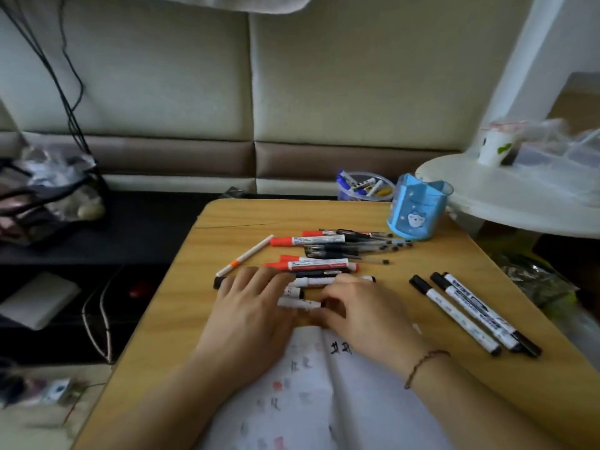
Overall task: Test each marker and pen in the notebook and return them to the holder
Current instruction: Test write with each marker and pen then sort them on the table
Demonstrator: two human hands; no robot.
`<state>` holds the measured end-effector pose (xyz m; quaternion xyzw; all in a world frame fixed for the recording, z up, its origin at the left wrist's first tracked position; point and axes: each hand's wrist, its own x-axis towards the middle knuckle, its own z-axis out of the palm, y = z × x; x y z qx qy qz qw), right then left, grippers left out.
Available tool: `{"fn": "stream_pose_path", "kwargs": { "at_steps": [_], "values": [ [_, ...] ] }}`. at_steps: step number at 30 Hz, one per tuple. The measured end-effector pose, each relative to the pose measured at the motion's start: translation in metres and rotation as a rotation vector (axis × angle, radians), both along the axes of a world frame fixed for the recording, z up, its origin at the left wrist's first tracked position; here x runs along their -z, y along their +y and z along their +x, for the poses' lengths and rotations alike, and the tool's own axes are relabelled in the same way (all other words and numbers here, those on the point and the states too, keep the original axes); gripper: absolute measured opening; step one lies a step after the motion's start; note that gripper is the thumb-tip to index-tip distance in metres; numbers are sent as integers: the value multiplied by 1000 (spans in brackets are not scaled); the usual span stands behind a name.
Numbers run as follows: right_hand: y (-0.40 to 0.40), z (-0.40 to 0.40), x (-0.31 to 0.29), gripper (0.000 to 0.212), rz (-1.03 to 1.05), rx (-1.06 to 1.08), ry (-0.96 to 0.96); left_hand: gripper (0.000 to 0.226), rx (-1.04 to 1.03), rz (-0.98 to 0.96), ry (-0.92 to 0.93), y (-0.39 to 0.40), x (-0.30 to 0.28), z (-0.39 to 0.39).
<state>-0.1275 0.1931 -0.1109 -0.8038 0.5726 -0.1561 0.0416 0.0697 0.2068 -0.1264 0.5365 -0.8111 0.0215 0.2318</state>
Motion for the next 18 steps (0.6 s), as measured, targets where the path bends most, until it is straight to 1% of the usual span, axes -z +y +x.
{"fn": "stream_pose_path", "kwargs": {
  "at_steps": [2,3,6,7,8,10,11,12,13,15,18],
  "values": [
    [8,-13,-7,28,-4,-12,-116,55,25,-17,7,2,-1,4],
    [14,-19,-13,26,0,-12,-225,53,47,-37,10,4,-1,5],
    [35,-32,-31,18,65,-9,-782,36,124,-111,62,11,-4,0],
    [41,-34,-34,18,88,-11,-938,33,146,-121,83,14,-6,-4],
    [48,-35,-36,18,117,-3,-1065,32,169,-133,95,17,-7,-9],
    [60,-35,-36,21,211,8,-1256,31,211,-155,97,22,-9,-17],
    [64,-34,-33,25,265,-3,-1303,30,229,-149,88,24,-10,-19],
    [67,-32,-30,27,312,-24,-1287,30,250,-142,67,26,-11,-21],
    [68,-30,-25,26,341,-42,-1229,30,275,-132,37,28,-12,-22],
    [69,-25,-16,22,384,-67,-1185,33,319,-55,-1,34,-14,-20],
    [71,-19,-8,24,458,-70,-1353,32,307,91,38,37,-15,-15]
  ]
}}
